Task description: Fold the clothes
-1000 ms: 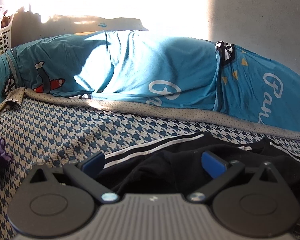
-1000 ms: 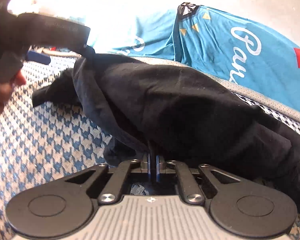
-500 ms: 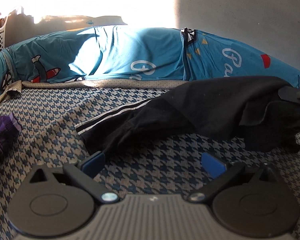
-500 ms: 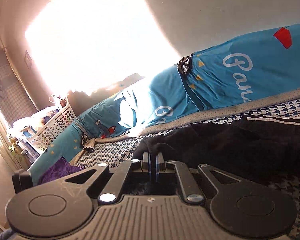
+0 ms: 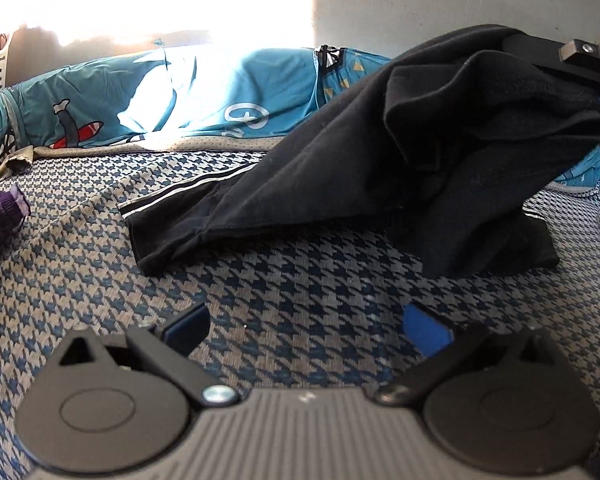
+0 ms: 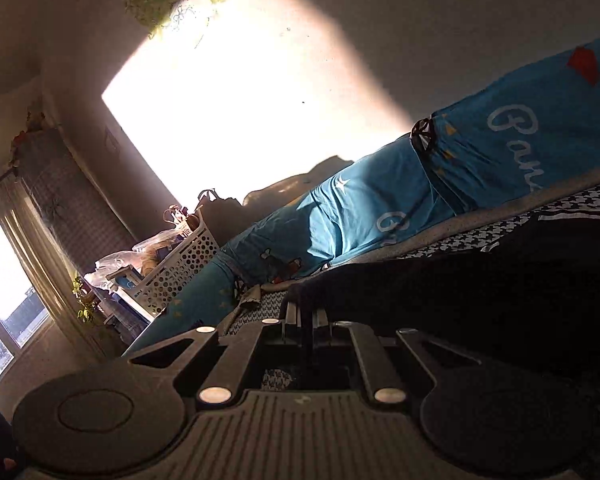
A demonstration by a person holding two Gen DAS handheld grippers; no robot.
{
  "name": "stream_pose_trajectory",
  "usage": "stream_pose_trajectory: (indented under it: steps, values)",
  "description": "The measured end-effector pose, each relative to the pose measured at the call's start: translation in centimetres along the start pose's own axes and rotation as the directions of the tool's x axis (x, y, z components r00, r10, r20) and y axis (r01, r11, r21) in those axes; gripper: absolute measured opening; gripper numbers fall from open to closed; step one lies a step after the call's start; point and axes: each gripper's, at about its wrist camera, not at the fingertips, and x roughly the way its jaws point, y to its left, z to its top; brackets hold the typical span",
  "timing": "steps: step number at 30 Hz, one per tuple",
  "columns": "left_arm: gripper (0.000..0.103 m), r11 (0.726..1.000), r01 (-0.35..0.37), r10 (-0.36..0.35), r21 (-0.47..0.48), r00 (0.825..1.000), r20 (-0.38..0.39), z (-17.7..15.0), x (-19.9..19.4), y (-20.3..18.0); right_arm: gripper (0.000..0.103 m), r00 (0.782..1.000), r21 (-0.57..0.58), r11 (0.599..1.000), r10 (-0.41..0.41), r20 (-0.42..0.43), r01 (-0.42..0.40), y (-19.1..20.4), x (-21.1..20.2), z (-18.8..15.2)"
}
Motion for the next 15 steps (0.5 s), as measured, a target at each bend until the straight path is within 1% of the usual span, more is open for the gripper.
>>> stream_pose_trajectory:
  steps: [5,8,11,12,13,15]
  values:
    - [0.103,0.998,-0.012,0.012,-0.056,1.0,-0.002,-0.4,-0.5,1.5,0.007,0.998,-0.027,0.998,0.062,-0.023,-0.062,1.0,-1.4,-0.7]
    - [0.103,0.993,0.03,-0.03,-0.112,1.0,-0.003,-0.6,-0.9,2.6,0.007,0.993,0.005,0.995,0.098,-0.069,-0.098,0.9,-1.0,-1.3]
    - [0.103,0.991,0.053,-0.051,-0.126,0.999,0.016,-0.7,-1.4,3.2,0.007,0.986,0.012,0.995,0.104,-0.133,-0.103,0.9,0.1,-2.2]
    - [0.103,0.991,0.052,-0.05,-0.122,0.999,0.021,-0.7,-1.6,3.3,0.007,0.982,0.012,0.995,0.104,-0.158,-0.104,1.0,0.6,-2.6]
    - [0.103,0.992,0.044,-0.042,-0.119,0.999,0.02,-0.8,-1.8,3.4,0.01,0.98,0.016,0.995,0.098,-0.173,-0.097,1.0,0.9,-2.9]
    - [0.103,0.993,0.026,-0.025,-0.115,1.0,0.015,-1.0,-2.0,3.6,0.013,0.979,0.014,0.998,0.07,-0.189,-0.069,1.0,1.5,-3.4]
